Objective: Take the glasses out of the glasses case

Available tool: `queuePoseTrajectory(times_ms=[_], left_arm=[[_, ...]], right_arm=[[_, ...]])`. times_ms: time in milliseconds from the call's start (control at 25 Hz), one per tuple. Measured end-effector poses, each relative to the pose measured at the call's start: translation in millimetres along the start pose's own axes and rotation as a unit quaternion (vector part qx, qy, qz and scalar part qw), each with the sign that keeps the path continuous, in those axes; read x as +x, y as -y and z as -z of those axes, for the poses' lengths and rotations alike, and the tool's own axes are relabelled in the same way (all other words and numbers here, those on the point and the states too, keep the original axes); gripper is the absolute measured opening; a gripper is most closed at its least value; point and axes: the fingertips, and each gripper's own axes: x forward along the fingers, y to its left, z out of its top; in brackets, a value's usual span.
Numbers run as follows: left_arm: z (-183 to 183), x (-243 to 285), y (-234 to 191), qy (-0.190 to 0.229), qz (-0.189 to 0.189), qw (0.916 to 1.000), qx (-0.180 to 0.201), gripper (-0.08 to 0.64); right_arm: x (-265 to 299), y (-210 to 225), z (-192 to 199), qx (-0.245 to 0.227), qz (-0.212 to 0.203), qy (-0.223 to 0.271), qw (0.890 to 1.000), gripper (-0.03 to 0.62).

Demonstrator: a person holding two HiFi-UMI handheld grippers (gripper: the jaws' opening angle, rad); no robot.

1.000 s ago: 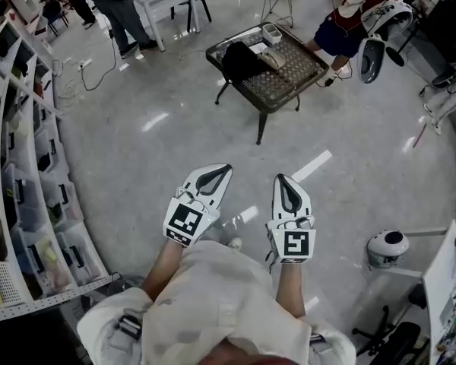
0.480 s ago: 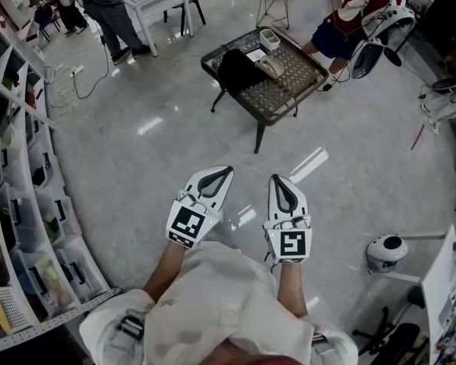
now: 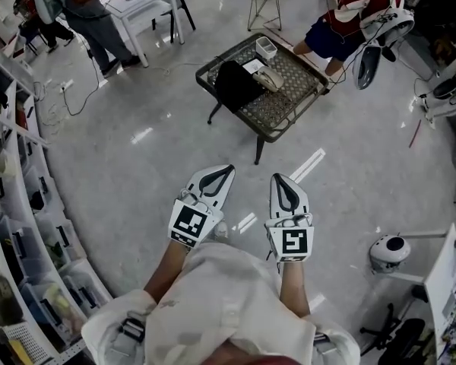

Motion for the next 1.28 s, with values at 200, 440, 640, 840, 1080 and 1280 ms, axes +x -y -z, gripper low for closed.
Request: queuePoseTrajectory(times_ms=[200, 440, 640, 840, 1080, 1280], left_arm=[[6, 13, -31, 0.0, 0.011, 0.9999, -0.007, 0.012], [13, 32, -54, -0.009, 0.012, 0.9997, -0.018, 0.012], [17, 58, -67, -0.017, 0.005, 0.9997, -0.016, 0.012], [14, 88, -79, -0.022, -0.006, 0.9997, -0.009, 0.012], [8, 128, -102, -0.023, -0.036, 0.9989, -0.016, 0.012], [-4, 166, -117, -0.02, -0.058, 0.9981, -0.01, 0.012]], right_arm=[[34, -2, 2, 0.003, 0.008, -0.007, 1.0, 0.006], [58, 5, 6, 0.006, 0.01, -0.023, 1.0, 0.006], [79, 20, 13, 0.005, 0.001, -0.03, 1.0, 0.006], [108, 48, 21, 0.009, -0.009, -0.021, 1.0, 0.006], [152, 77, 5, -0.008, -0.043, 0.01, 0.999, 0.006], [178, 107, 1, -0.021, -0.058, 0.016, 0.998, 0.006]])
